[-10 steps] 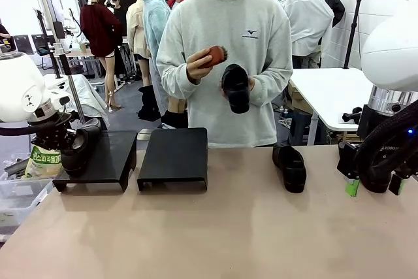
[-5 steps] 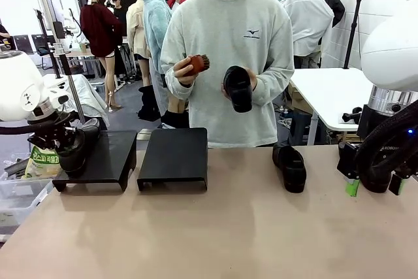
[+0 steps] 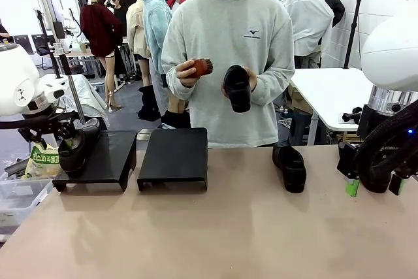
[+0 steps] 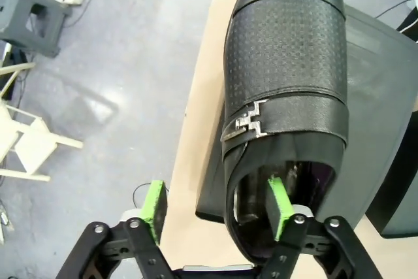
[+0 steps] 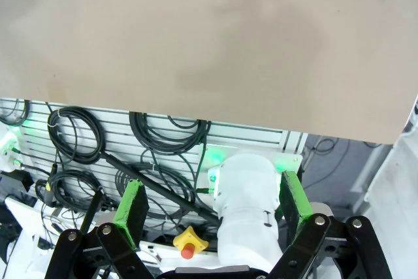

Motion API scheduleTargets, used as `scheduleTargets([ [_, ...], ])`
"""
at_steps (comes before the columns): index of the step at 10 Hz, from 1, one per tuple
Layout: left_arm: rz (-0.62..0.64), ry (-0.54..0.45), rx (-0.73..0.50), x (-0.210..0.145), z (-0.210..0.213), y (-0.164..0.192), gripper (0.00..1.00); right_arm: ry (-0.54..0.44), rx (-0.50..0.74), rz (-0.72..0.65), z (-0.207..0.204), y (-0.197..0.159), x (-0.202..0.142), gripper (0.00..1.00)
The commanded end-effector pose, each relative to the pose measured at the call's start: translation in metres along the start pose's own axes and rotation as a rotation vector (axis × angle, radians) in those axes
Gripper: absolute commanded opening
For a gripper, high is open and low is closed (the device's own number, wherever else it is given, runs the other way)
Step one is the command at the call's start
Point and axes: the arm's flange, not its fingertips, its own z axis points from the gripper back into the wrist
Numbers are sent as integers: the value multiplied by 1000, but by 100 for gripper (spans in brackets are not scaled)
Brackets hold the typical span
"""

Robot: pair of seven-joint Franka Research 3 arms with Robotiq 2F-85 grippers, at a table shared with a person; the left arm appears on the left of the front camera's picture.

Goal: Organize the shoes by placing them on the stand.
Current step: Place the Shoe from the middle of the table onto the Shoes Stand.

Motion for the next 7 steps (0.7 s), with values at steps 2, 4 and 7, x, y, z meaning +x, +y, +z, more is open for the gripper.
scheduleTargets([
  [2, 18, 24, 9, -4, 13, -4, 100, 5, -7, -7, 1, 1, 2, 100],
  [4, -2, 6, 0, -2, 11, -1, 100, 5, -7, -7, 1, 1, 2, 100],
  [7, -2, 6, 0, -2, 11, -1, 100, 5, -7, -7, 1, 1, 2, 100],
])
